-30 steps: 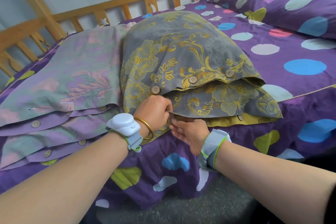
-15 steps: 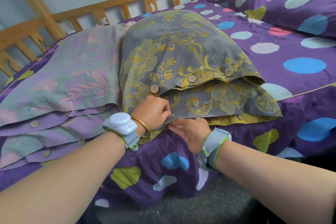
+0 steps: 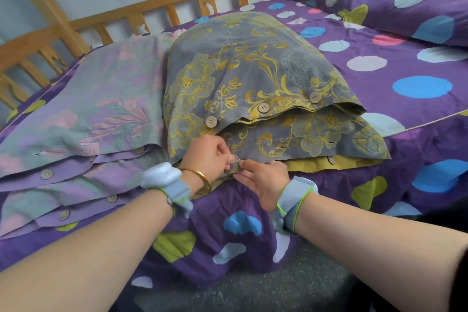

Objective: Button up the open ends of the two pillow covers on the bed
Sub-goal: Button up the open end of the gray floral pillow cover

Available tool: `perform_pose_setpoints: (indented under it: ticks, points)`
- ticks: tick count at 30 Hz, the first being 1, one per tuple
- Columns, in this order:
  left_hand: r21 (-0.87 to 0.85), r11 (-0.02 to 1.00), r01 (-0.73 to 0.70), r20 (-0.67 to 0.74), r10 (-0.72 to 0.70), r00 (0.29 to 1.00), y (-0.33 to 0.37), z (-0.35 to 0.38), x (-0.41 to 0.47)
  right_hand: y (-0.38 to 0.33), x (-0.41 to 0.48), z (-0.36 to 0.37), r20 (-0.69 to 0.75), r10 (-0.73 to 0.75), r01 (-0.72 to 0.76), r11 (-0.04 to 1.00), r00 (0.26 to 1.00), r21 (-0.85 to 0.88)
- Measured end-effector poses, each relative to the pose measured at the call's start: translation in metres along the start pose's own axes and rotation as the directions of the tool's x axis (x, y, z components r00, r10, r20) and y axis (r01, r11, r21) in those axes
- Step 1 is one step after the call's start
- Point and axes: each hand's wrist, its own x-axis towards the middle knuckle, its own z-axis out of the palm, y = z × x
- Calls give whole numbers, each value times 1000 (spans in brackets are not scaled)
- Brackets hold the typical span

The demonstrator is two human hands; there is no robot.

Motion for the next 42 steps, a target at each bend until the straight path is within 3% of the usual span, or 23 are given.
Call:
perform_pose_setpoints:
  ticks: [1, 3, 4, 6, 8, 10, 13, 17, 20, 22, 27, 30, 34, 36, 38, 42]
  points:
    - [-151, 976, 155, 77, -145, 986, 1, 0, 3, 2, 0, 0, -10, -27, 27, 999, 1000, -21]
    - [-331, 832, 446, 261, -373, 890, 4, -1, 8, 6, 1, -2, -28, -95, 94, 994, 995, -58]
    - [-363, 766, 532, 330, -428, 841, 6, -2, 9, 8, 1, -4, -21, -112, 110, 992, 993, -58]
    - [-329, 760, 560, 360, -447, 819, 9, -2, 11, 9, -1, -9, 5, -79, 79, 996, 997, -32]
    - [-176, 878, 444, 284, -386, 877, 11, 0, 13, 8, -2, -15, 22, -15, 15, 1000, 1000, -10]
    - [106, 968, 228, 160, -243, 957, 15, 2, 12, 5, -1, -24, 9, 6, -7, 1000, 1000, 13]
    - [508, 861, -29, -6, 37, 999, 28, 8, 5, -1, -2, -36, -56, -18, 20, 999, 998, 40]
    - [636, 723, -271, -16, 363, 931, 47, 25, 1, -12, -2, -50, -147, -12, 21, 998, 989, 65]
    - [574, 666, -477, 7, 578, 816, 51, 38, 6, -17, -4, -56, -175, -16, 29, 997, 984, 73]
    - [619, 577, -534, 7, 675, 738, 52, 51, 12, -17, -4, -61, -186, -32, 49, 995, 982, 91]
    - [760, 431, -487, 64, 696, 715, 62, 74, 25, -22, 6, -78, -112, 22, -4, 987, 993, 160]
    - [802, 355, -480, 87, 726, 683, 63, 77, 28, -22, 4, -78, -214, -32, 48, 996, 976, 69]
    - [803, 289, -522, 119, 779, 615, 60, 74, 29, -25, 5, -74, -222, -70, 78, 997, 972, 29]
    - [787, 282, -549, 156, 770, 619, 61, 71, 31, -26, 6, -74, -214, -65, 75, 997, 975, 38]
    - [745, 369, -556, 142, 727, 672, 64, 69, 33, -26, 7, -73, -186, -49, 62, 996, 981, 68]
    - [445, 681, -582, 58, 626, 777, 69, 62, 30, -28, 8, -70, -126, -37, 49, 995, 991, 89]
